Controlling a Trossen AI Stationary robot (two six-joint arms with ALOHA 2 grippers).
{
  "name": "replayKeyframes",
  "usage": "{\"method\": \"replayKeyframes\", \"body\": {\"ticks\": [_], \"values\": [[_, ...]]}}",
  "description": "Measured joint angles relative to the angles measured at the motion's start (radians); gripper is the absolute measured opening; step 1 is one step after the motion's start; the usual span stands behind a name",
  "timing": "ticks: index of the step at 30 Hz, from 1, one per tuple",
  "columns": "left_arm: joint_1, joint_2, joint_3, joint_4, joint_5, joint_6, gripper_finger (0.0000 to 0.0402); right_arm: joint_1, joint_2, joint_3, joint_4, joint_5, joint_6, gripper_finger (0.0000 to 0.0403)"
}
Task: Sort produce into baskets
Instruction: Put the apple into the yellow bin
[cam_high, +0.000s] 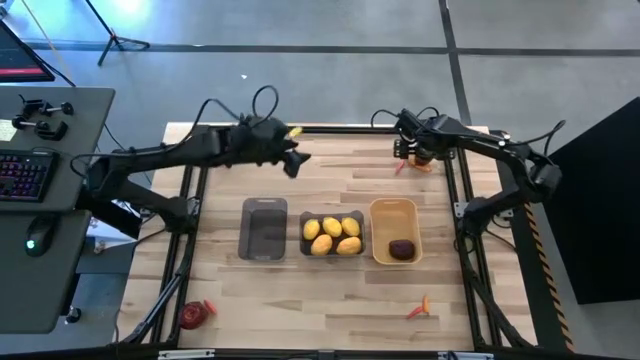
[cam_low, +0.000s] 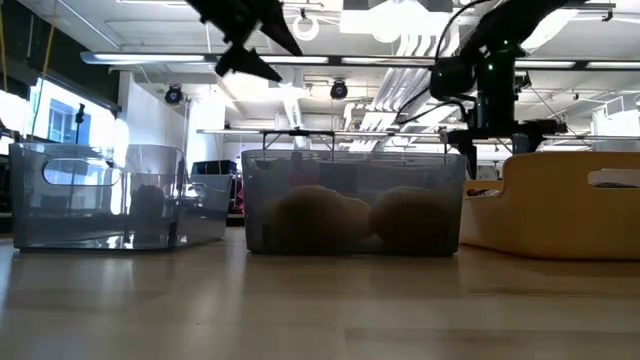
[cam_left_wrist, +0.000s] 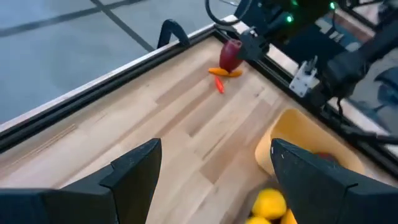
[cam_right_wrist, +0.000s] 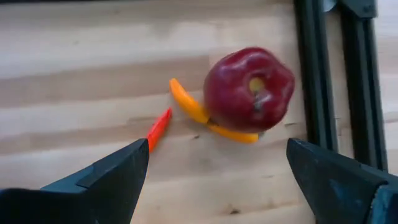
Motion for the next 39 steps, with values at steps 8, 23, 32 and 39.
{"method": "replayKeyframes", "body": {"ticks": [8,23,32,39], "values": [[0.192,0.076,0.000,0.071,0.187,0.106,0.0289,-0.013,-0.001,-0.014,-0.009,0.107,0.110,0.0371],[0.429,0.100,0.000,0.058,0.502,0.297,0.0289,-0.024,0.000,-0.052,-0.010,0.104,0.410,0.0371],[0.454,0.100,0.000,0.056,0.515,0.309,0.0289,-0.081,0.001,-0.052,0.043,0.116,0.407,0.0371],[0.453,0.100,0.000,0.050,0.515,0.309,0.0289,-0.109,0.083,-0.053,0.119,0.089,0.317,0.0371]]}}
